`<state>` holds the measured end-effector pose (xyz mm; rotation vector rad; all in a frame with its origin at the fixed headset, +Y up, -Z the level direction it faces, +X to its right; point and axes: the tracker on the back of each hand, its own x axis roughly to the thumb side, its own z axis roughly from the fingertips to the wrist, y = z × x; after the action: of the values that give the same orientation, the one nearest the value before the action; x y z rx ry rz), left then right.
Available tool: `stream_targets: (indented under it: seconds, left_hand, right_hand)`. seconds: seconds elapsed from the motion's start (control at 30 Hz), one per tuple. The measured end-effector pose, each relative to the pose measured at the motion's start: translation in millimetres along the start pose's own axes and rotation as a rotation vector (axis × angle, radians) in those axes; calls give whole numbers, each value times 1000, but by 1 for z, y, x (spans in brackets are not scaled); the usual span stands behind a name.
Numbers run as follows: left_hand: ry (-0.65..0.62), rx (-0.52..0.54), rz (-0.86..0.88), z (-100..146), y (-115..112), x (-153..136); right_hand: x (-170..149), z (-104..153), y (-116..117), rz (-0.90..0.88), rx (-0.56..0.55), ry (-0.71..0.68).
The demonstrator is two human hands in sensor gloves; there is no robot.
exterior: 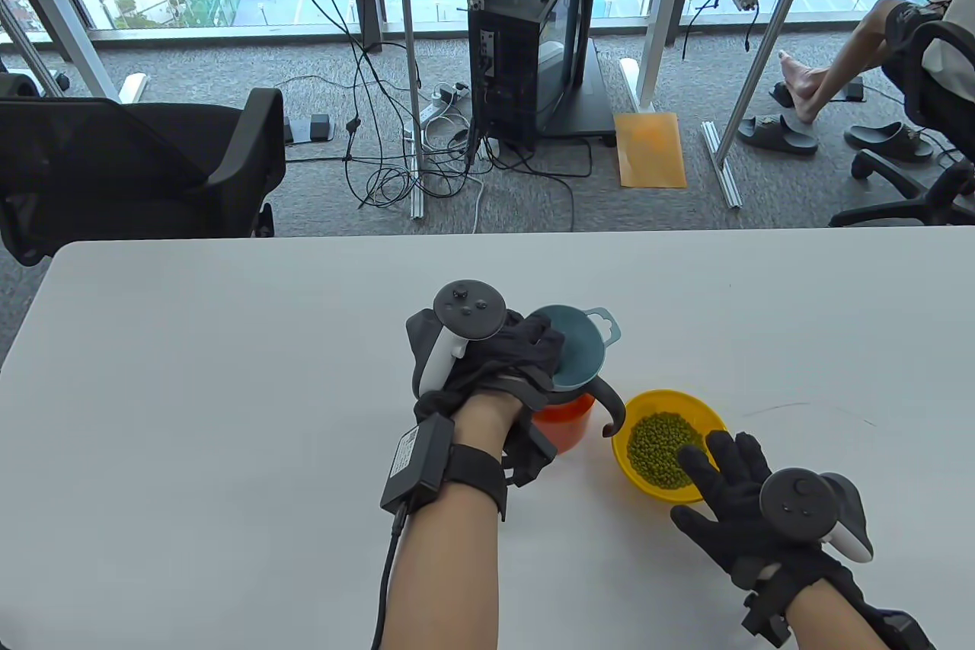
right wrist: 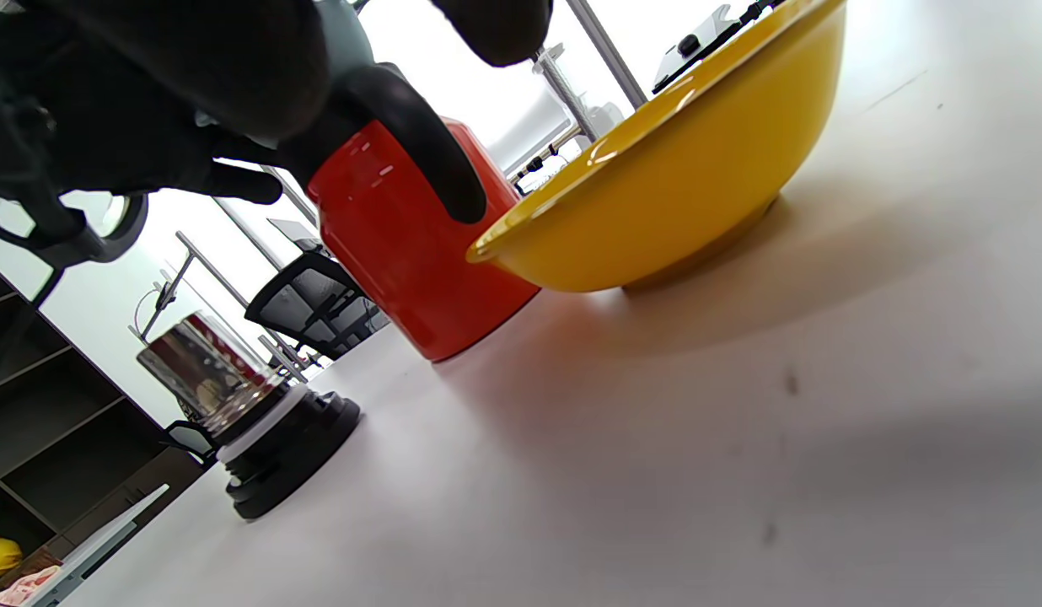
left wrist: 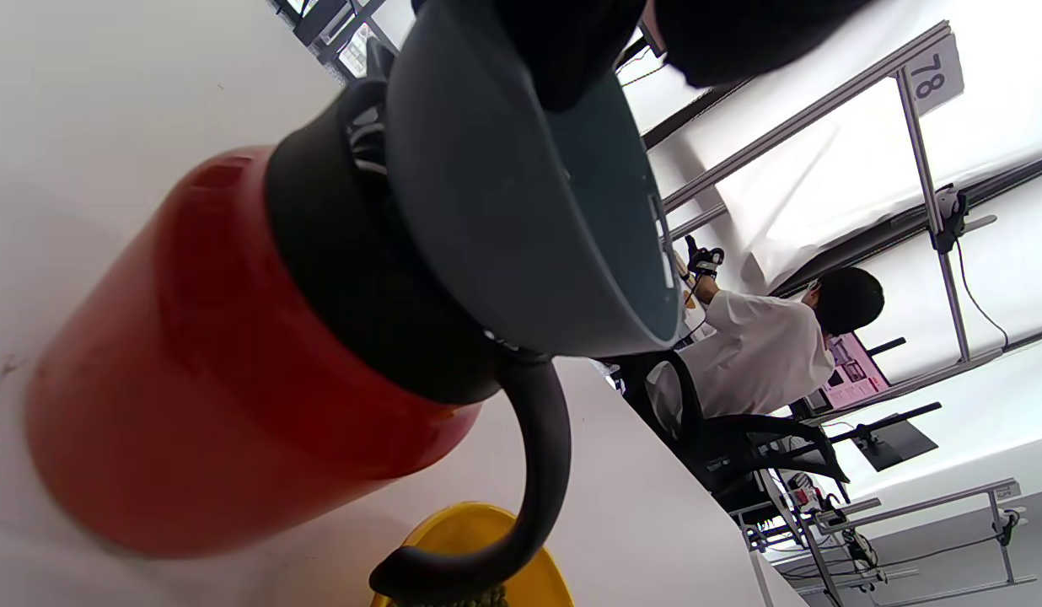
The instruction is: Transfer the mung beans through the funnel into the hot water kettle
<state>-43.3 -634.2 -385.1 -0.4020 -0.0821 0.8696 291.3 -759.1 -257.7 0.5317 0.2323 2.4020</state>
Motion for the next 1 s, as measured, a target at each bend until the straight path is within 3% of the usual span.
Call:
stream_targets:
  seconds: [0.3, 0.57, 0.67, 0.77, 1.0]
  left_hand:
    - [39, -36, -102, -5, -5, -9]
    - [-49, 54, -186, 30, 34, -11]
    - [-43, 97, -214, 45, 46, -21]
    - [-36, 142, -349, 64, 53, -40]
    - [-34, 128, -408, 92, 28, -96]
  right_hand:
    - [0, 0, 0, -4, -1, -2]
    - [0, 0, 2, 11, 11, 0]
    - [0, 0, 1, 15, 4, 2]
    - [0, 1, 0, 16, -4, 3]
    - [0, 1, 0, 34, -3, 4]
